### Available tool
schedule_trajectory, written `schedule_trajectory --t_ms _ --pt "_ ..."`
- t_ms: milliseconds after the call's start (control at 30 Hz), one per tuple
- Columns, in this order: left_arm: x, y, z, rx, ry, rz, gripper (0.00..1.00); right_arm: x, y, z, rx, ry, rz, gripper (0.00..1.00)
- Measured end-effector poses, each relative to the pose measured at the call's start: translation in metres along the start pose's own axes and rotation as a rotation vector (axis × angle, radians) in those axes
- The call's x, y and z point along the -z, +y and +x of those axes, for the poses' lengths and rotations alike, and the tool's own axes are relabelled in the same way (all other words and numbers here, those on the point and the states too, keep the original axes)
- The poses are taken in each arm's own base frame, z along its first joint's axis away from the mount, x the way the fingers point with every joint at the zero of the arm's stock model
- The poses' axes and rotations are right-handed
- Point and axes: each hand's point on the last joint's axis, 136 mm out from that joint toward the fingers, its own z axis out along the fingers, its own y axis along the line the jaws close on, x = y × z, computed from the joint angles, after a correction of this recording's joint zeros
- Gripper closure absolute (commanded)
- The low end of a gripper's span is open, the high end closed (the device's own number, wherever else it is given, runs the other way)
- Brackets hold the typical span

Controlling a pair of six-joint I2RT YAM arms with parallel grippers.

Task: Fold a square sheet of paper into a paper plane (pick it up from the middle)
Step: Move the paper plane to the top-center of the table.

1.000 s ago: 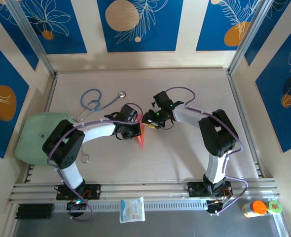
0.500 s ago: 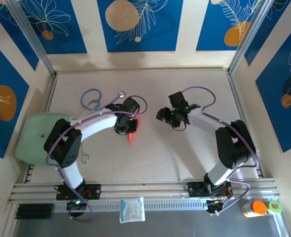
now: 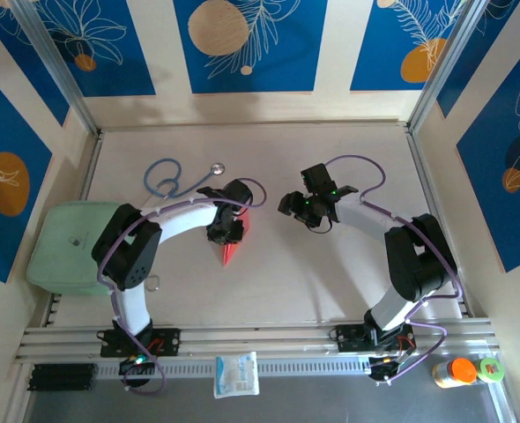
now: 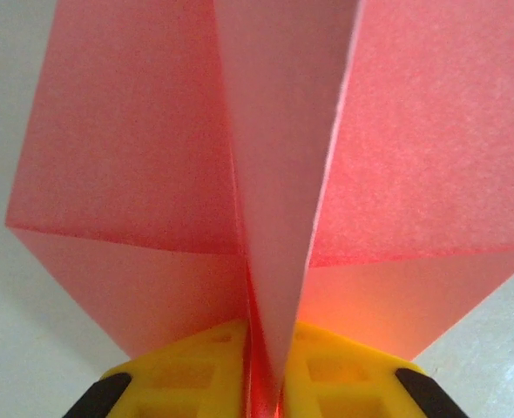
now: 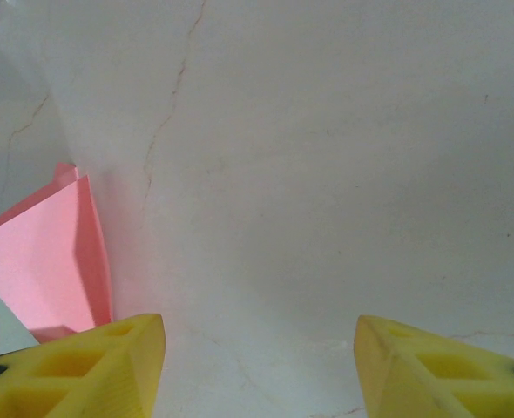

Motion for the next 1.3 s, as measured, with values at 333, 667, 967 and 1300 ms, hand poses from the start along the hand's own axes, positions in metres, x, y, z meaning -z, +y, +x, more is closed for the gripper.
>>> schedule_trajectory --t_ms 333,667,967,1300 --pt "-0.003 0.0 0.001 0.01 0.008 -0.005 0.86 0.0 0.003 -0.001 0.003 -0.003 -0.013 0.39" --pt "-0.012 0.001 0.004 0.02 0.027 -0.016 0.9 0.0 0.003 -0.001 0.003 -0.004 -0.014 0.39" --pt "-0.006 0.002 -0.004 0.028 -0.007 -0.023 0.94 0.001 0.001 -0.004 -0.001 -0.013 -0.007 0.39" --pt "0.027 -0.033 -0.084 0.042 -0.213 0.036 0.91 0.017 -0.007 -0.017 -0.018 -0.07 0.003 0.38"
